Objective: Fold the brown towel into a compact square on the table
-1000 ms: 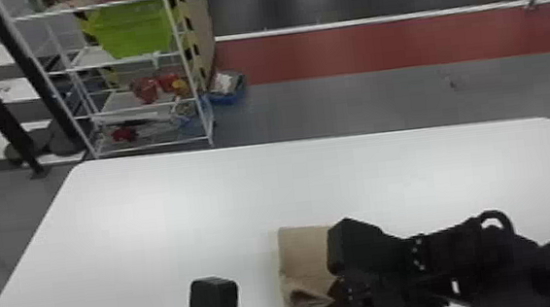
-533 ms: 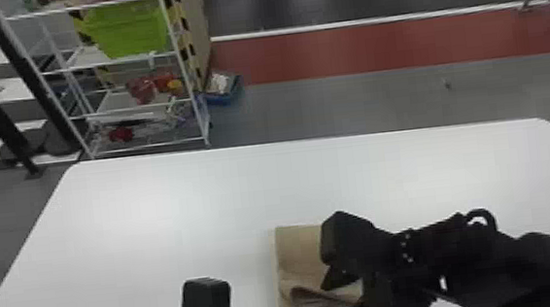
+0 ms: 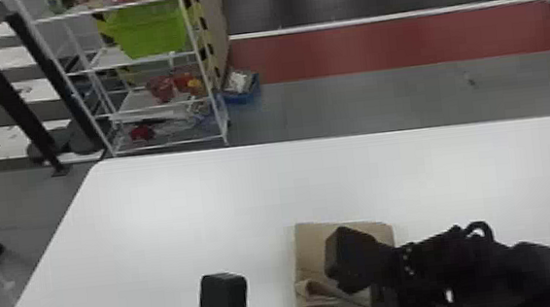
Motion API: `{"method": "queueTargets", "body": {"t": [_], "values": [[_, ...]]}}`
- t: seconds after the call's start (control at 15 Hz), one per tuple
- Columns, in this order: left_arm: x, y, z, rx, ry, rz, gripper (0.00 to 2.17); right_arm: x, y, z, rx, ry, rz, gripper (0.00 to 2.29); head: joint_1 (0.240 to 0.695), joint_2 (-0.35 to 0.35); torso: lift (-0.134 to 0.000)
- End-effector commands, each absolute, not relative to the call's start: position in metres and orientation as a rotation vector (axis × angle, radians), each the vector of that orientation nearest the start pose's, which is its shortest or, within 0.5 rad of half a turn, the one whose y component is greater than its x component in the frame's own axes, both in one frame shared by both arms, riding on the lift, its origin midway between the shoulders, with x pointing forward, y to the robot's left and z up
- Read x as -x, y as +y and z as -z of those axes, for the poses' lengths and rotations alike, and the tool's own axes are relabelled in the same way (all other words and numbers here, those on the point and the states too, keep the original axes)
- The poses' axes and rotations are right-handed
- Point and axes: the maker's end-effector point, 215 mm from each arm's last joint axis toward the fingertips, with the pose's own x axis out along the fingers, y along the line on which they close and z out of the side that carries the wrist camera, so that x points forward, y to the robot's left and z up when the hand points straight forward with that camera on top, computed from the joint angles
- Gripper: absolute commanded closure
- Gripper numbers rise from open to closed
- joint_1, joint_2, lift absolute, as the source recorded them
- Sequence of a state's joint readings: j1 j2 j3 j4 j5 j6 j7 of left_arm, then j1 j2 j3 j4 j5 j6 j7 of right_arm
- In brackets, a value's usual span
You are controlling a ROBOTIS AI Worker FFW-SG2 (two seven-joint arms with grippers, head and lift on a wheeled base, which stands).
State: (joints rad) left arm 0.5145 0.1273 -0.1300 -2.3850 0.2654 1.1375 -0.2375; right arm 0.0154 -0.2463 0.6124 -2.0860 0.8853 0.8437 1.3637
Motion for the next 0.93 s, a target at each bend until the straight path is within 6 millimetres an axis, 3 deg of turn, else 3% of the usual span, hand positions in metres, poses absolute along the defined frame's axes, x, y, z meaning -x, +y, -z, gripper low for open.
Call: {"method": "queueTargets", "body": {"t": [0.0,0.07,0.27,0.4,0.73,0.87], "values": [[-0.306,0.073,0.457,0.193,0.859,0.546,2.01,-0.345,-0.008,0.435,0.761,0.753,-1.27,0.49,0.695,0.113,-0.123],[-0.307,0.072,0.456,0.194,0.857,0.547,2.01,-0.347,-0.011,0.434,0.767,0.753,-1.26,0.61,0.695,0.115,-0.123],[-0.306,0.072,0.456,0.196,0.857,0.55,2.01,-0.354,-0.014,0.432,0.781,0.745,-1.247,0.62,0.695,0.111,-0.123],[-0.305,0.071,0.456,0.196,0.859,0.55,2.01,-0.355,-0.015,0.431,0.783,0.746,-1.241,0.88,0.695,0.103,-0.123],[-0.304,0.07,0.454,0.197,0.856,0.553,2.01,-0.356,-0.019,0.433,0.781,0.76,-1.225,0.91,0.695,0.095,-0.123],[-0.302,0.07,0.455,0.196,0.861,0.554,2.01,-0.361,-0.023,0.425,0.776,0.75,-1.199,0.91,0.695,0.092,-0.123]]}}
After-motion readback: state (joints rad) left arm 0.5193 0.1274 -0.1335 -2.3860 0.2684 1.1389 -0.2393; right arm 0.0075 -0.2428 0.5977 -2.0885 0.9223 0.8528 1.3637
